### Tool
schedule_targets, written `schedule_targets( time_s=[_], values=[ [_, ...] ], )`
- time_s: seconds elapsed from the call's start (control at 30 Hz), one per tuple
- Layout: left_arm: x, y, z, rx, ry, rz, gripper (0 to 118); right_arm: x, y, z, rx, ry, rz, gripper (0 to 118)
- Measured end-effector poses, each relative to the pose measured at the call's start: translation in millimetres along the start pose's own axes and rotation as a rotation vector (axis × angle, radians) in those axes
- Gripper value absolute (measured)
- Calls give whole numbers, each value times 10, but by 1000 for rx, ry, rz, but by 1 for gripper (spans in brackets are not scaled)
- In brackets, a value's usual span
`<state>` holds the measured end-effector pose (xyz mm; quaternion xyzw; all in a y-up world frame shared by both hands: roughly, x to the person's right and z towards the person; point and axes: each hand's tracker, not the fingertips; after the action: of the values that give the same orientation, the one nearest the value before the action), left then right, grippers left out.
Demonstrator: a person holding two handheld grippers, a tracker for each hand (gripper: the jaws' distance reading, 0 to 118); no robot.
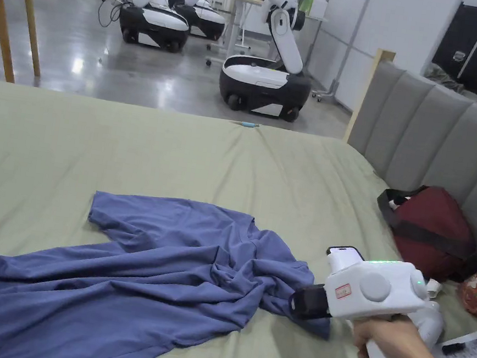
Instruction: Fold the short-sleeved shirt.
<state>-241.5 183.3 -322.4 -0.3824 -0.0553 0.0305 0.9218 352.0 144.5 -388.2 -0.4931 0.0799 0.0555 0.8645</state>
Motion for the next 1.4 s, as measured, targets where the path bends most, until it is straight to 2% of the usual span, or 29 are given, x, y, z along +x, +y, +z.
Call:
schedule_targets(
  time_s=[0.07, 0.13, 0.17, 0.2, 0.23, 0.33, 0.43, 0.5, 0.57, 0.67, 0.77, 0.8, 0.97, 1.1, 1.23, 1.4],
  values=[
    [17, 9, -24, -9, 4, -8, 2, -76, 4, -85, -25, 27, 13, 82],
    [46, 4, -22, -11, 4, -15, 2, -223, -5, -66, 3, -30, 96, 61],
    [55, 5, -18, -12, 3, -16, 2, -252, 3, -39, 7, -12, 122, 37],
    [37, 10, -30, -12, 1, -18, 2, -262, 19, -11, 34, -16, 111, 5],
    [28, 16, -39, -12, 1, -20, 2, -264, 15, -1, 47, -17, 89, 5],
    [10, 40, -12, 3, 8, -17, 2, -261, -30, 44, 79, -23, 94, 5],
    [-43, 148, 190, 128, -21, 31, 2, -248, -18, 388, 294, -1, 32, 5],
    [-99, 268, 347, 207, -72, 58, 2, -266, 28, 670, 445, 12, 16, 5],
    [-87, 439, 534, 262, -63, 50, 2, -326, 190, 1008, 559, 22, 9, 5],
    [-89, 820, 823, 336, -97, 48, 2, -485, 604, 1437, 680, 37, 82, 5],
    [-87, 1323, 1157, 456, -122, 67, 2, -649, 1058, 1861, 770, 68, 107, 5],
    [-98, 1523, 1268, 486, -138, 71, 2, -725, 1268, 2012, 782, 87, 117, 5],
    [-212, 2494, 1667, 642, -61, 118, 2, -978, 2183, 2505, 901, 4, 135, 5],
    [-301, 3135, 1873, 700, 1, 81, 2, -1015, 2827, 2844, 981, 13, 72, 5],
    [-417, 3607, 1906, 743, 61, 66, 2, -972, 3420, 3124, 986, -69, 38, 5],
    [-602, 4032, 1809, 798, 91, 78, 2, -804, 3904, 3267, 960, -102, -10, 5]
  ],
)
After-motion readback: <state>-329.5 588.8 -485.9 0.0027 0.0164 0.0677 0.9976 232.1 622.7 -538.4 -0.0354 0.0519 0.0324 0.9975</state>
